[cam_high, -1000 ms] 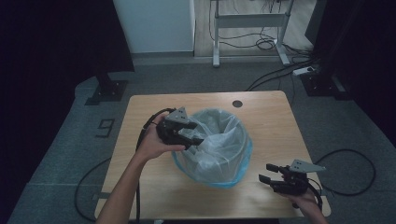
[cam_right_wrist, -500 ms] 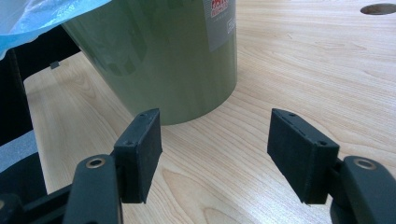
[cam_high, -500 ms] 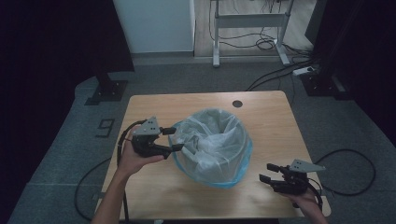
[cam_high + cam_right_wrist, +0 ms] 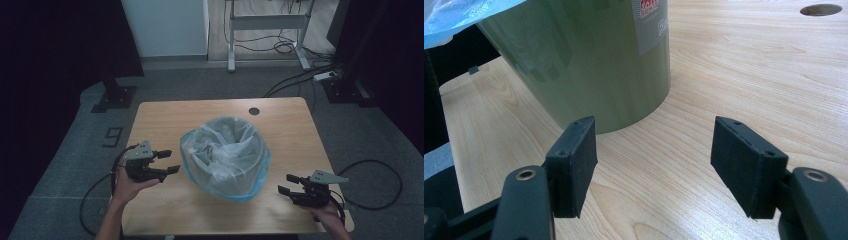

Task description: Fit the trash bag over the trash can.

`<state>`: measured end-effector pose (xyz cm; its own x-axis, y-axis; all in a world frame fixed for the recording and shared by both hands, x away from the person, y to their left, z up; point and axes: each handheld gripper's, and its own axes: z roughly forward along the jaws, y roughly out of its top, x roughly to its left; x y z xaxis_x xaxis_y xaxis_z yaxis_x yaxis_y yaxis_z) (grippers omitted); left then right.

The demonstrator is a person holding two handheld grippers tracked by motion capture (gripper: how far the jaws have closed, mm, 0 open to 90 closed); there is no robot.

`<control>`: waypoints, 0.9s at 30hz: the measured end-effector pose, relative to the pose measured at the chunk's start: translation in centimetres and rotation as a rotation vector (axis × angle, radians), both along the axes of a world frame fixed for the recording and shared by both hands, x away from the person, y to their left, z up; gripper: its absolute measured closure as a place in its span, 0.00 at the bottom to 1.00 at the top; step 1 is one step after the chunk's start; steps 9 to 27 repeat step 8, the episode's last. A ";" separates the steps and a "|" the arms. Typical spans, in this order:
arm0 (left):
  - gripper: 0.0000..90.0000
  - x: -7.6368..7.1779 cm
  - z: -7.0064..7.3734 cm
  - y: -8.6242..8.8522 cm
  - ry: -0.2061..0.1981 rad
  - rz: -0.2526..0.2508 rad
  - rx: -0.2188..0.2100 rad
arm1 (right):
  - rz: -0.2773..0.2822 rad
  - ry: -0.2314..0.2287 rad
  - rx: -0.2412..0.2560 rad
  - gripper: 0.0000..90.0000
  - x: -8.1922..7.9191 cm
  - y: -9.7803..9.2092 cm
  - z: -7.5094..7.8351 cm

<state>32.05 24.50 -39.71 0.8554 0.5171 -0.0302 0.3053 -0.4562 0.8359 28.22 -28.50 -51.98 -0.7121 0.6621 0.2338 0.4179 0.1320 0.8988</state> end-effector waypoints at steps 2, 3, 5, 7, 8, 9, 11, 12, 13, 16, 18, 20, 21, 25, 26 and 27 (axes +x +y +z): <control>0.39 0.0 -0.1 0.1 0.000 0.003 0.002 | 0.000 -0.002 -0.002 0.38 0.0 0.1 0.0; 0.39 0.0 -0.1 0.2 0.001 0.004 -0.001 | 0.001 -0.002 -0.005 0.38 0.0 0.1 0.0; 0.39 0.0 -0.1 0.2 0.000 0.008 -0.001 | -0.001 -0.004 -0.008 0.37 0.0 0.2 0.0; 0.39 -0.1 -0.2 0.4 0.002 0.016 -0.006 | -0.003 -0.007 -0.013 0.37 0.1 0.2 0.1; 0.39 -0.1 -0.2 0.4 0.002 0.016 -0.006 | -0.006 -0.010 -0.016 0.36 0.1 0.3 0.1; 0.39 -0.1 -0.2 0.4 0.002 0.016 -0.006 | -0.006 -0.010 -0.016 0.36 0.1 0.3 0.1; 0.39 -0.1 -0.2 0.4 0.002 0.016 -0.006 | -0.006 -0.010 -0.016 0.36 0.1 0.3 0.1; 0.39 -0.1 -0.2 0.4 0.002 0.016 -0.006 | -0.006 -0.010 -0.016 0.36 0.1 0.3 0.1; 0.39 -0.1 -0.2 0.4 0.002 0.016 -0.006 | -0.006 -0.010 -0.016 0.36 0.1 0.3 0.1; 0.39 -0.1 -0.2 0.4 0.002 0.016 -0.006 | -0.006 -0.010 -0.016 0.36 0.1 0.3 0.1; 0.39 -0.1 -0.2 0.4 0.002 0.016 -0.006 | -0.006 -0.010 -0.016 0.36 0.1 0.3 0.1; 0.39 -0.1 -0.2 0.4 0.002 0.016 -0.006 | -0.006 -0.010 -0.016 0.36 0.1 0.3 0.1; 0.39 -0.1 -0.2 0.4 0.002 0.016 -0.006 | -0.006 -0.010 -0.016 0.36 0.1 0.3 0.1; 0.39 -0.1 -0.2 0.4 0.002 0.016 -0.006 | -0.006 -0.010 -0.016 0.36 0.1 0.3 0.1; 0.39 -0.1 -0.2 0.4 0.002 0.016 -0.006 | -0.006 -0.010 -0.016 0.36 0.1 0.3 0.1; 0.39 -0.1 -0.2 0.4 0.002 0.016 -0.006 | -0.006 -0.010 -0.016 0.36 0.1 0.3 0.1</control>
